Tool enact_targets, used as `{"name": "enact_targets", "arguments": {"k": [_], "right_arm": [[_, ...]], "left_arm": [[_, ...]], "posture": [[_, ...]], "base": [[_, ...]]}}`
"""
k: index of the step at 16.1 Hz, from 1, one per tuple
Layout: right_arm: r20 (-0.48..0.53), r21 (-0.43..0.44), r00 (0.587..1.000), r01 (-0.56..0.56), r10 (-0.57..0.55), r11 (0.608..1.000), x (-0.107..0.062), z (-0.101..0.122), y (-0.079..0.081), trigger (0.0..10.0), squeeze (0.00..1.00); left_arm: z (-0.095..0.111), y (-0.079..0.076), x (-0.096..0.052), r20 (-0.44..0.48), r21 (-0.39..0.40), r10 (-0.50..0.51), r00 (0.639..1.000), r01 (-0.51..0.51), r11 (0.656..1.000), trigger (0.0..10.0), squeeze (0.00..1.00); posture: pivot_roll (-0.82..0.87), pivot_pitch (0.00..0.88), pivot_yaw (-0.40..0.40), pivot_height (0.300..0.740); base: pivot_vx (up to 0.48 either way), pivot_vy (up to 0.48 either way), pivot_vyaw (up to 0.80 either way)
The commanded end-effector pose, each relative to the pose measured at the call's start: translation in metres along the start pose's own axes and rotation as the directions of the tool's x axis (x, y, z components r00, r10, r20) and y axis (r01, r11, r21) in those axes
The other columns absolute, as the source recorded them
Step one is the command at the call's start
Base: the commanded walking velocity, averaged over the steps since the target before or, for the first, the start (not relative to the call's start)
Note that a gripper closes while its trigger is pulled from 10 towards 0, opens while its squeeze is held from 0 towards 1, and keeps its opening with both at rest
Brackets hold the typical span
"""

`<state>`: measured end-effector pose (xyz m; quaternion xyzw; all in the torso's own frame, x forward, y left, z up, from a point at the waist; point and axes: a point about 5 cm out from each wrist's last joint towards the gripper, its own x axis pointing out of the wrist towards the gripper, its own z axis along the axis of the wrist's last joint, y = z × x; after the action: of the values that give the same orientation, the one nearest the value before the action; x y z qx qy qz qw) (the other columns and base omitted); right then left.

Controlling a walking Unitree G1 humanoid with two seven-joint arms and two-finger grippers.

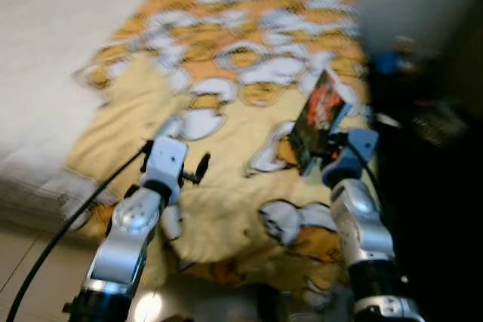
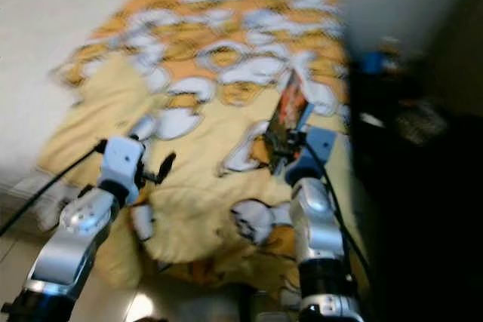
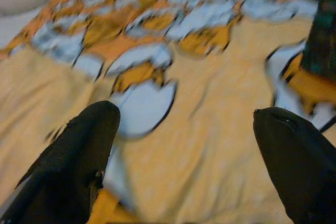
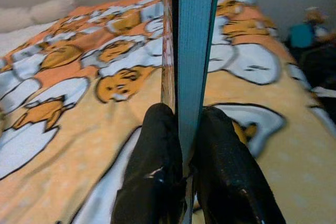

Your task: Clean up the room

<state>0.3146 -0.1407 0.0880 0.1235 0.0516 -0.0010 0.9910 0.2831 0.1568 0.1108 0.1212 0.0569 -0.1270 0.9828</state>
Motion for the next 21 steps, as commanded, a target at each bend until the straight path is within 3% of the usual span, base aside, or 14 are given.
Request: {"name": "enact_targets", "arguments": {"k": [1,3,6,9,11,13,16,21], "right_arm": [[0.052,0.015,0.998,-0.028,0.027,0.999,0.007,0.016,0.004,10.0,0.0],[0.031,-0.039,0.997,-0.072,0.073,0.997,0.006,0.01,0.009,10.0,0.0],[0.019,-0.028,0.994,-0.105,0.105,0.994,0.006,0.009,0.016,10.0,0.0],[0.016,-0.084,0.988,-0.149,0.151,0.985,0.008,0.014,0.018,10.0,0.0],[0.025,-0.074,0.99,-0.137,0.14,0.988,0.009,0.016,0.015,10.0,0.0],[0.019,-0.001,0.993,-0.118,0.118,0.993,0.009,0.015,0.013,10.0,0.0],[0.0,-0.011,0.993,-0.116,0.116,0.993,0.009,0.013,0.014,10.0,0.0],[0.006,0.018,0.994,-0.108,0.108,0.994,0.007,0.012,0.011,10.0,0.0]], "left_arm": [[0.006,0.007,0.002,0.024,-0.004,0.03,0.999,-0.03,1.0,10.0,0.0],[0.008,0.016,0.003,0.021,0.008,0.064,0.998,-0.064,0.998,10.0,0.0],[0.009,0.029,0.004,0.022,-0.043,0.131,0.991,-0.13,0.991,10.0,0.0],[0.007,0.027,0.006,0.013,-0.026,0.119,0.993,-0.119,0.993,10.0,0.0],[0.006,0.026,0.006,0.002,-0.01,0.115,0.993,-0.115,0.993,10.0,0.0],[0.006,0.028,0.007,0.003,-0.005,0.119,0.993,-0.119,0.993,10.0,0.0],[0.008,0.029,0.008,0.005,0.003,0.12,0.993,-0.12,0.993,10.0,0.0],[0.007,0.027,0.007,0.002,0.001,0.11,0.994,-0.11,0.994,10.0,0.0]], "posture": [[-0.01,0.0,-0.006,0.74],[0.0,0.0,-0.005,0.74],[0.0,0.0,0.005,0.74],[-0.03,0.0,0.017,0.74],[-0.03,0.0,0.011,0.74],[-0.02,0.0,0.004,0.74],[-0.02,0.0,0.007,0.74],[-0.02,0.0,0.016,0.74]], "base": [[0.0,0.0,-0.8],[0.0,0.0,-0.8],[0.0,0.0,0.0],[0.0,0.0,0.0],[0.0,0.0,0.0],[0.0,0.306,0.0],[0.0,0.317,0.0],[0.0,0.333,-0.64]]}}
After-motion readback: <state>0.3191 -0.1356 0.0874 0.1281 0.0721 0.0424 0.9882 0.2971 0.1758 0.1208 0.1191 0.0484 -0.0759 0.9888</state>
